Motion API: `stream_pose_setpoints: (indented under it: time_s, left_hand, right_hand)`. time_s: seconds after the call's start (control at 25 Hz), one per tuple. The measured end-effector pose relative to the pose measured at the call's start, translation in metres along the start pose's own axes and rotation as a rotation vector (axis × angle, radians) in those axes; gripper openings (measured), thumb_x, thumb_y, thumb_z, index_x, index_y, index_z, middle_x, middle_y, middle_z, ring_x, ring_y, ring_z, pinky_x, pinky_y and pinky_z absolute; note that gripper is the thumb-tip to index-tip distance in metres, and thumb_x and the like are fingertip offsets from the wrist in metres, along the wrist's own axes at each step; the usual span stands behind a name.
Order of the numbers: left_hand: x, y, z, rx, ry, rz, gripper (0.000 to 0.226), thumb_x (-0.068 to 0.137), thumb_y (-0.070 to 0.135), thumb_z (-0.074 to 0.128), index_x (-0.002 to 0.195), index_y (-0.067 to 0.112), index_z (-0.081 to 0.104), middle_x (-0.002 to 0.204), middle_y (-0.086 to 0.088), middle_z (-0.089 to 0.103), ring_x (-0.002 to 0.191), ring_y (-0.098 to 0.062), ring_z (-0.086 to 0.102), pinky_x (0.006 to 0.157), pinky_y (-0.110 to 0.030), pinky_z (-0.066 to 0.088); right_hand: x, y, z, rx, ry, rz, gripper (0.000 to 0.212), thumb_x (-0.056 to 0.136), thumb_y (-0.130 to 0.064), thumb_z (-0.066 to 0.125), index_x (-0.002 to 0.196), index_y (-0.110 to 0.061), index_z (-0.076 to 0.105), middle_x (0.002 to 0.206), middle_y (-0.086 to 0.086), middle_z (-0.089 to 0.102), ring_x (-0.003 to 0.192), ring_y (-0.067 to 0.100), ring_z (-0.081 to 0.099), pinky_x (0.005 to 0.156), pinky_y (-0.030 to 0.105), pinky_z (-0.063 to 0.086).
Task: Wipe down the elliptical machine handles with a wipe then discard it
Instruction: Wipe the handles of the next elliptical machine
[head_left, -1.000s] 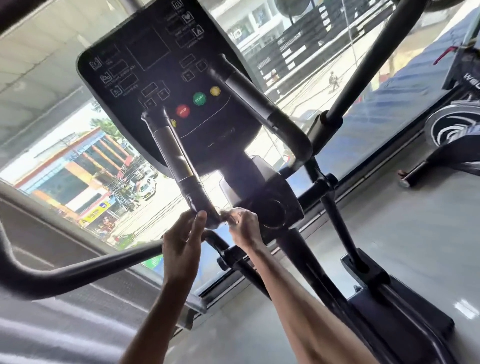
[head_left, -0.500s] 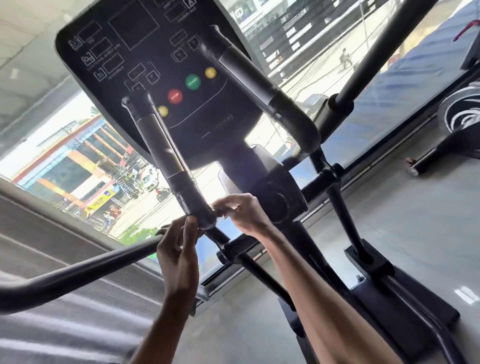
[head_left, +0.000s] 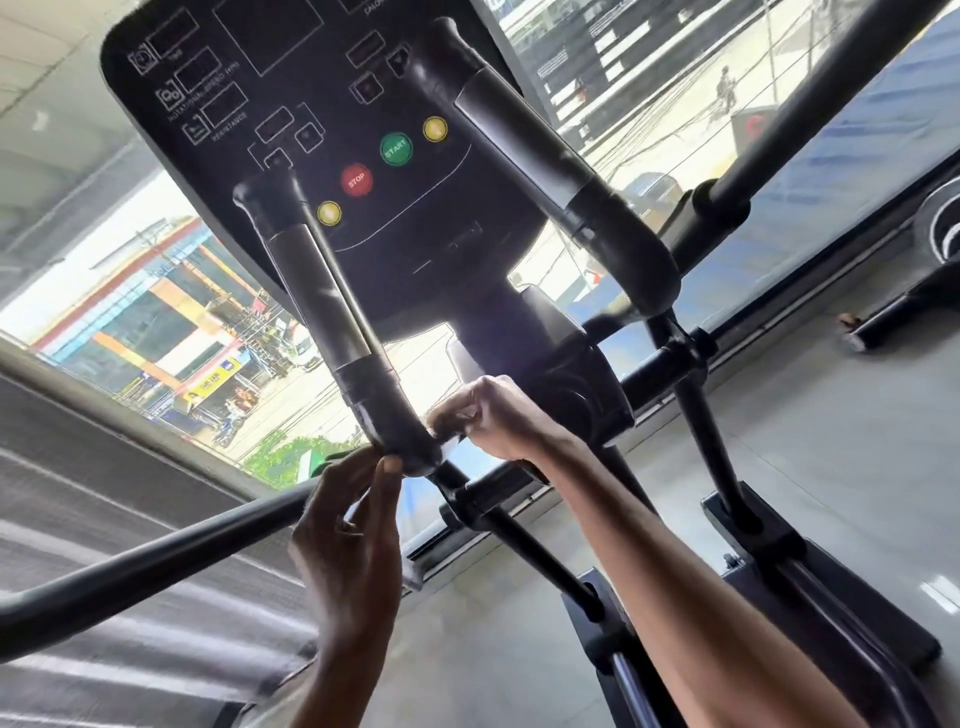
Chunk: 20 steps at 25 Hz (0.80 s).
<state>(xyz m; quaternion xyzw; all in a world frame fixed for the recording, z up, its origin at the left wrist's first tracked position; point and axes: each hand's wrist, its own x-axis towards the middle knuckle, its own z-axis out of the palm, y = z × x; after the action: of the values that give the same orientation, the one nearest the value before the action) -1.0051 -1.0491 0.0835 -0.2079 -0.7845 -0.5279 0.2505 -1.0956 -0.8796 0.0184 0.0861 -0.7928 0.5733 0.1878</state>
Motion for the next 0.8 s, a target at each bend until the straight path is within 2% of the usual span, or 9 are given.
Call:
stream_pose_setpoints:
  time_s: [0.16, 0.28, 0.4, 0.52, 0.6, 0.72, 0.8]
  left_hand:
    - [0.0, 0.0, 0.004, -0.024, 0.036, -0.008, 0.013, 0.092, 0.01, 0.072, 0.092, 0.023, 0.073, 0.087, -0.01, 0.075, 0.082, -0.01, 0.068, 0.071, -0.01, 0.05]
    - [-0.001, 0.001, 0.005, -0.023, 0.036, -0.03, 0.012, 0.093, 0.004, 0.067, 0.095, 0.014, 0.073, 0.088, -0.016, 0.074, 0.084, -0.017, 0.069, 0.072, -0.011, 0.05]
    - [0.0, -0.003, 0.002, -0.033, 0.009, -0.04, 0.006, 0.094, 0.014, 0.072, 0.098, 0.011, 0.074, 0.091, -0.013, 0.076, 0.09, -0.024, 0.072, 0.075, -0.014, 0.052]
    - [0.0, -0.002, 0.001, -0.06, 0.013, -0.057, 0.011, 0.089, 0.034, 0.07, 0.095, 0.028, 0.076, 0.089, -0.002, 0.078, 0.092, -0.022, 0.074, 0.077, -0.019, 0.054]
    - [-0.001, -0.001, 0.0, -0.045, 0.017, -0.072, 0.012, 0.086, 0.042, 0.069, 0.095, 0.036, 0.073, 0.088, 0.001, 0.078, 0.092, -0.02, 0.075, 0.08, -0.029, 0.058]
    - [-0.001, 0.0, -0.004, -0.047, -0.019, -0.081, 0.014, 0.089, 0.044, 0.068, 0.099, 0.035, 0.07, 0.088, 0.0, 0.079, 0.092, -0.022, 0.077, 0.083, -0.04, 0.059]
    - [0.0, 0.004, -0.004, -0.052, -0.057, -0.094, 0.015, 0.093, 0.042, 0.066, 0.099, 0.03, 0.071, 0.087, 0.002, 0.079, 0.09, -0.02, 0.077, 0.083, -0.044, 0.06]
  right_hand:
    - [0.008, 0.01, 0.016, -0.102, 0.034, 0.082, 0.033, 0.08, -0.001, 0.067, 0.09, -0.029, 0.081, 0.095, -0.011, 0.078, 0.091, 0.003, 0.07, 0.086, 0.028, 0.059]
    - [-0.004, 0.005, 0.013, 0.057, 0.061, 0.104, 0.03, 0.082, 0.001, 0.07, 0.091, -0.026, 0.081, 0.095, -0.012, 0.078, 0.091, -0.002, 0.071, 0.089, 0.026, 0.058]
    - [-0.027, -0.015, -0.002, 0.148, 0.086, 0.033, 0.023, 0.088, -0.007, 0.073, 0.096, -0.028, 0.081, 0.096, -0.014, 0.077, 0.091, -0.006, 0.069, 0.086, 0.021, 0.057]
    - [-0.051, -0.041, -0.011, 0.267, 0.134, -0.024, 0.014, 0.092, -0.015, 0.073, 0.1, -0.024, 0.08, 0.094, -0.011, 0.078, 0.089, 0.0, 0.072, 0.083, 0.026, 0.058]
    - [-0.063, -0.056, -0.015, 0.378, 0.157, -0.003, 0.013, 0.091, -0.014, 0.073, 0.101, -0.02, 0.08, 0.095, -0.009, 0.078, 0.092, 0.006, 0.073, 0.086, 0.032, 0.059]
    - [-0.076, -0.079, -0.017, 0.593, 0.261, 0.005, 0.012, 0.089, -0.008, 0.074, 0.099, -0.013, 0.079, 0.093, 0.0, 0.078, 0.09, 0.019, 0.075, 0.087, 0.039, 0.06]
    - [-0.078, -0.093, -0.013, 0.759, 0.395, 0.042, 0.012, 0.088, -0.005, 0.075, 0.099, -0.009, 0.078, 0.094, 0.005, 0.078, 0.091, 0.023, 0.075, 0.085, 0.037, 0.061]
